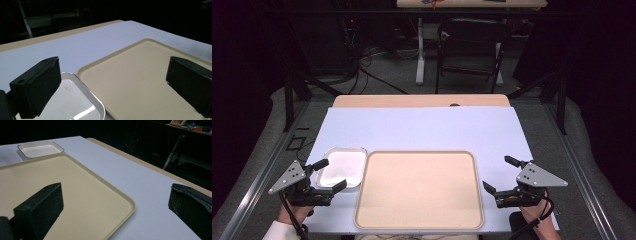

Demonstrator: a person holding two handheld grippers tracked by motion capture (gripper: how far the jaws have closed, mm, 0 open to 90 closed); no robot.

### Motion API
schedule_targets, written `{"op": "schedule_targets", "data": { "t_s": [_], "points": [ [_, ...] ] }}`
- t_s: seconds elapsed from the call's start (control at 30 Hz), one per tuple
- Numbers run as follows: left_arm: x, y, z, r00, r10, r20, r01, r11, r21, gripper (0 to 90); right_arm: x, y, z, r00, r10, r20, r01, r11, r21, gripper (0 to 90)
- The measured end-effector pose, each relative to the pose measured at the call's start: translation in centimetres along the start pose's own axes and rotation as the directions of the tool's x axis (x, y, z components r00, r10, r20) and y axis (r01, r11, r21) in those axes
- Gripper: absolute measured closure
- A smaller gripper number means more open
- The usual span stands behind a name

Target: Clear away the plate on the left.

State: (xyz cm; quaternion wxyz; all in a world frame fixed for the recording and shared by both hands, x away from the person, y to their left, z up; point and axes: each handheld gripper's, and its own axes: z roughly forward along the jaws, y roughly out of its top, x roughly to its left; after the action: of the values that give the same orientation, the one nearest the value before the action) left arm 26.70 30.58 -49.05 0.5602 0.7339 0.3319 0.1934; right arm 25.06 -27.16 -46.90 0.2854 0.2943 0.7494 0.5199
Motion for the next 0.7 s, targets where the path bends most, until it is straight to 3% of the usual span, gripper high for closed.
{"op": "schedule_targets", "data": {
  "t_s": [0.37, 0.43, 0.7],
  "points": [
    [-0.03, 0.05, 0.03, 1.0, -0.004, 0.008, 0.004, 0.9999, 0.012, 0.0, 0.06, 0.03, 0.25, 1.0, -0.003, -0.005, 0.003, 1.0, 0.012, 0.0],
    [-0.05, 0.18, -0.08, 0.9998, -0.01, -0.015, 0.011, 0.9994, 0.033, 0.0, 0.1, 0.01, 0.31, 1.0, -0.001, -0.001, 0.001, 1.0, 0.025, 0.0],
    [0.85, 0.57, 0.04, 0.9991, -0.02, -0.038, 0.023, 0.9966, 0.08, 0.0, 0.05, -0.02, 0.72, 0.9998, 0.007, -0.018, -0.006, 0.999, 0.05, 0.0]
  ]
}}
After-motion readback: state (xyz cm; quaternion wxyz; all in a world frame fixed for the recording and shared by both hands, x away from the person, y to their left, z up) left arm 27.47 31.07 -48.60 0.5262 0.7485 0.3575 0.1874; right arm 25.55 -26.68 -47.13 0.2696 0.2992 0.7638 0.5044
